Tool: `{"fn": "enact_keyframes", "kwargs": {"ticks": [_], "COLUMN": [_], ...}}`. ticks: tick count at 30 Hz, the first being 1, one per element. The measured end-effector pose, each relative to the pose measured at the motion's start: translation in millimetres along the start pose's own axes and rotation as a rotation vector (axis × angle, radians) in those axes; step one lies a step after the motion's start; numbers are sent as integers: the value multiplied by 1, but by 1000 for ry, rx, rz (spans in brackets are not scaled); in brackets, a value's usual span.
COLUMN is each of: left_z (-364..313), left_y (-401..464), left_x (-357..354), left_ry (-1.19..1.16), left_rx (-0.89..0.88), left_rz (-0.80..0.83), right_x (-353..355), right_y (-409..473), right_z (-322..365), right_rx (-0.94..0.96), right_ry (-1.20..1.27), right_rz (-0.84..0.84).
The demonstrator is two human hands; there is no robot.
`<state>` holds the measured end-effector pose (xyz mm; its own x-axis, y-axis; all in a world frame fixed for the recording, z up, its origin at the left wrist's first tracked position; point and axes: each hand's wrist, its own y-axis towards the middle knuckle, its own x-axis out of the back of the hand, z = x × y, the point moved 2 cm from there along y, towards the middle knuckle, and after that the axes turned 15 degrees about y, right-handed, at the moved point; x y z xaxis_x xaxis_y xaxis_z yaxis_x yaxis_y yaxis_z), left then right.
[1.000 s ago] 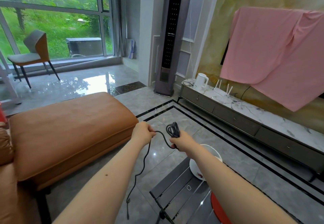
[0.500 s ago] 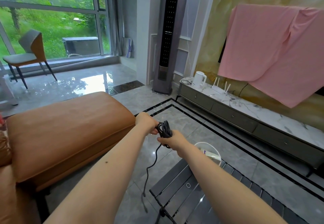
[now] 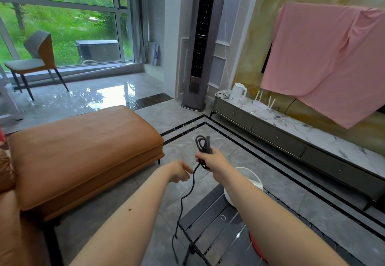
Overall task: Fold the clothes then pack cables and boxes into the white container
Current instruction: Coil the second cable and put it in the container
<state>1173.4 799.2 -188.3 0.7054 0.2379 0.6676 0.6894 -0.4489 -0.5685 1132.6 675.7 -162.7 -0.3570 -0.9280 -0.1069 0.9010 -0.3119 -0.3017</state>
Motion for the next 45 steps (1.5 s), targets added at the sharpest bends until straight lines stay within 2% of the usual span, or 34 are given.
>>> {"fn": "enact_keyframes", "kwargs": {"ticks": [2,4,8,12,14,17,22,27,34,41,45], "left_z": [3,4,9,4,0,-1,-3,-17,-30,-30,-28], "left_y": [0,1,1,-3,-9,-13,-17,-18,-13,-10,-6], "left_x": [-8,-13,-17,-3,8,26,46,59,57,44,42], "left_ry": [67,92,114,209,273,280,178,-97,-462,-650,-696], "left_rx": [-8,-10,-30,7,26,48,28,-48,-14,-5,-14], "left_rz": [48,31,-54,-219,-295,-384,-555,-647,-507,-480,-464], "right_x": [0,0,4,7,9,12,16,13,5,6,7], "right_y": [0,-1,0,-1,-2,-3,-5,-6,-8,-11,-11], "right_z": [3,6,11,12,10,8,2,-3,-6,-15,-15], "right_rx": [-3,-11,-26,-70,-75,-58,-110,-119,-61,-36,-32], "right_ry": [50,71,149,180,105,-134,-196,-197,-172,-48,-128], "right_rz": [0,-1,33,140,175,142,79,59,99,67,99]}}
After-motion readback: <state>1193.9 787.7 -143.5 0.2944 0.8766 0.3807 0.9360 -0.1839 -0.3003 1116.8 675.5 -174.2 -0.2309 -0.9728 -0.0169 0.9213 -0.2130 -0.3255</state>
